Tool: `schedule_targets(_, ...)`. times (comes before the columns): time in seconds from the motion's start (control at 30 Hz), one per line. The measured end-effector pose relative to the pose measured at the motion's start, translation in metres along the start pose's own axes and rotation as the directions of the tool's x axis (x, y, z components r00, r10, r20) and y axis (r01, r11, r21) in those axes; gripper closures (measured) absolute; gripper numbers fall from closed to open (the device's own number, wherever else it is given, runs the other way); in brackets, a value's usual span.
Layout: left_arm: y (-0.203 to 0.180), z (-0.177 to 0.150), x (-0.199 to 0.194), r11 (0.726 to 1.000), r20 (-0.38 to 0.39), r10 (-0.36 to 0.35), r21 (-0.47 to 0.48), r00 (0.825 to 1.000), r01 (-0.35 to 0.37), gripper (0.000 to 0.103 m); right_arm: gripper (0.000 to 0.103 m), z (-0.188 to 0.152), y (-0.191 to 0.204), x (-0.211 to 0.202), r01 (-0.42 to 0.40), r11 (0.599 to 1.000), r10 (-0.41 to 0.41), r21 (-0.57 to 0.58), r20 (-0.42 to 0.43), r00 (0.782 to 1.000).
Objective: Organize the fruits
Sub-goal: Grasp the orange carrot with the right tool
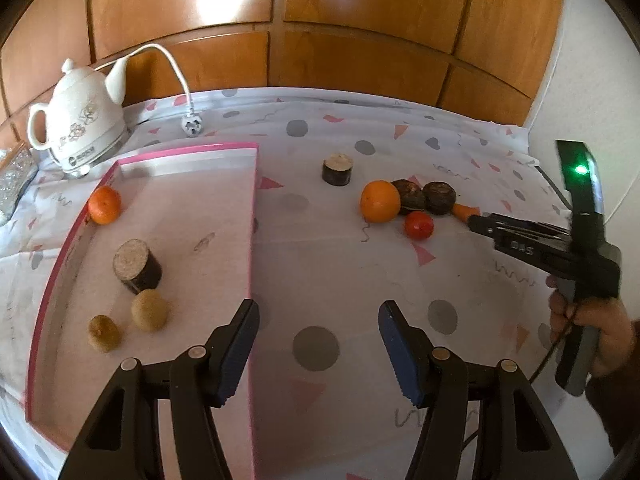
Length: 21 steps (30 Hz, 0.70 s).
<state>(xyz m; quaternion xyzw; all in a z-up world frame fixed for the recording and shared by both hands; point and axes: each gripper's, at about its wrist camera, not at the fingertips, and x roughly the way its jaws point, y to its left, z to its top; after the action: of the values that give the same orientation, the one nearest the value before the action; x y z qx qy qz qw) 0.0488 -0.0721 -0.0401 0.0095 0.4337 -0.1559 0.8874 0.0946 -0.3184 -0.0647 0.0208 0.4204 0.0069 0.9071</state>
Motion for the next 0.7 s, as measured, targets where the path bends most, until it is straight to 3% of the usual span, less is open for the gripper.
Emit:
schedule_targets(0.23,-0.01,0.006,0.008,1.0,-0.013,-0.019,0.01,1.0,0.019,0.04,0.067,0.008,0.003,0.023,0.016,0.997,-0.019,-0.077,-0.029,0.999)
schedule_targets(0.3,-0.01,0.009,0.011,1.0,-0.022,-0.029,0.003,0.999,0.029,0.04,0.08,0.009,0.003,0.024,0.016,0.996,-0.018,-0.091,-0.024,1.0)
schedule_targets(0.7,-0.017,0.044,0.042,0.995,-0.051,-0.077,-0.067,0.996,0.074,0.041,0.08,0.007,0.0,0.028,-0.017,0.998,0.016,-0.066,-0.013,1.0)
